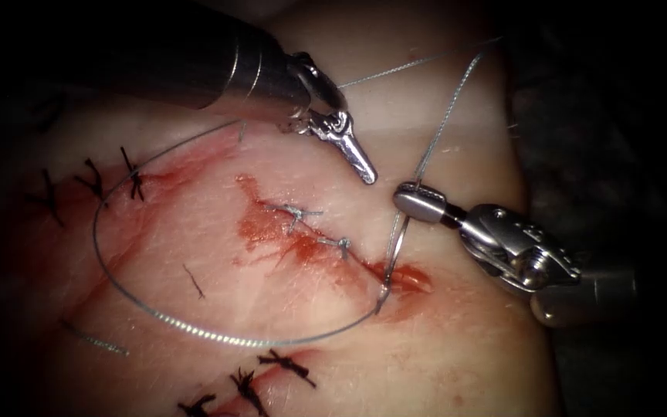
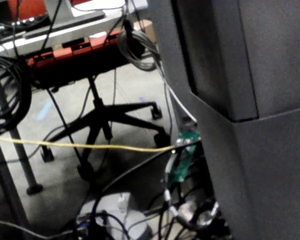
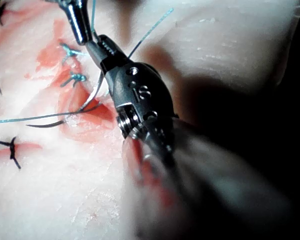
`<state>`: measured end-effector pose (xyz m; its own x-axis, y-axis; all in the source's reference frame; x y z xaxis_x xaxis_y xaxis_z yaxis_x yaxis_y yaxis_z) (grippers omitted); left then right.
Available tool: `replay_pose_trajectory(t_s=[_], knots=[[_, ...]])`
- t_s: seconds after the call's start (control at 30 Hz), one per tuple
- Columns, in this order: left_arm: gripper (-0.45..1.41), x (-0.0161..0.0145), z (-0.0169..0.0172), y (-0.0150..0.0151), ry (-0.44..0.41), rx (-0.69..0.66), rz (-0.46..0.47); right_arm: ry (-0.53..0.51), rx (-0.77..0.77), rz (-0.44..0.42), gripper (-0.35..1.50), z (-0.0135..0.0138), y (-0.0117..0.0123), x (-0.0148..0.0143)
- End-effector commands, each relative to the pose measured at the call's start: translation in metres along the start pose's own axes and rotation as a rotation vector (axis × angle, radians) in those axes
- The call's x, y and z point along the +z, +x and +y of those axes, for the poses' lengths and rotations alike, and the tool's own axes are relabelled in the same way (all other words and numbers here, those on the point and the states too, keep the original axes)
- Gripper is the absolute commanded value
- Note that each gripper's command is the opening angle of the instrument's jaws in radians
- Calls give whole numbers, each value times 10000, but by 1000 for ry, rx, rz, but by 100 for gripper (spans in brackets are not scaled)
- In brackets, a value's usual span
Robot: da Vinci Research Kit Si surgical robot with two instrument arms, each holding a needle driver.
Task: Wound Closure
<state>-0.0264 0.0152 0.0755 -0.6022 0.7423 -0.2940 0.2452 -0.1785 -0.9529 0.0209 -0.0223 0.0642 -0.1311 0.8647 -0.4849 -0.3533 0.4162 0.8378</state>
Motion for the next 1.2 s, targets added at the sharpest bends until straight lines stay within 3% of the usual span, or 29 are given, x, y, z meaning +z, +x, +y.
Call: replay_pose_trajectory(t_s=[0.03, 0.1, 0.13, 0.17, 0.2, 0.3, 0.37, 0.4, 0.43, 0.57, 0.63, 0.9, 1.0, 1.2], knots=[[-20, -3, 0, 7, 10, 72, 22, 4, 34, 0, -35, -5, -8, 8], [-16, -14, 28, 12, 45, 275, 44, 4, 129, -2, -35, -8, -10, 8], [-16, -14, 28, 12, 45, 275, 44, 4, 129, -2, -35, -8, -10, 8], [-30, -9, 49, 0, 68, 396, 14, 3, 170, -2, -35, -9, -10, 9], [-32, 5, 71, -21, 65, 471, -32, 3, 212, -2, -35, -10, -11, 10], [12, 29, 95, -45, 65, 622, -50, 10, 296, -13, -35, -11, -10, 11], [26, 47, 110, -62, 68, 727, -61, 19, 349, -22, -35, -10, -9, 11], [44, 65, 121, -77, 76, 814, -74, 20, 397, -21, -35, -9, -9, 12], [52, 72, 124, -83, 79, 834, -78, 23, 427, -20, -35, -9, -9, 12], [47, 89, 125, -102, 91, 917, -102, 25, 474, -20, -35, -10, -10, 13], [54, 98, 114, -113, 96, 954, -149, 27, 480, -18, -35, -11, -11, 14], [73, 103, 84, -108, 171, 973, -207, 27, 491, -18, -35, -13, -12, 14], [54, 104, 70, -104, 266, 976, -226, 27, 491, -18, -35, -13, -12, 14], [39, 104, 71, -100, 307, 962, -216, 31, 486, -17, -35, -10, -17, 14]])
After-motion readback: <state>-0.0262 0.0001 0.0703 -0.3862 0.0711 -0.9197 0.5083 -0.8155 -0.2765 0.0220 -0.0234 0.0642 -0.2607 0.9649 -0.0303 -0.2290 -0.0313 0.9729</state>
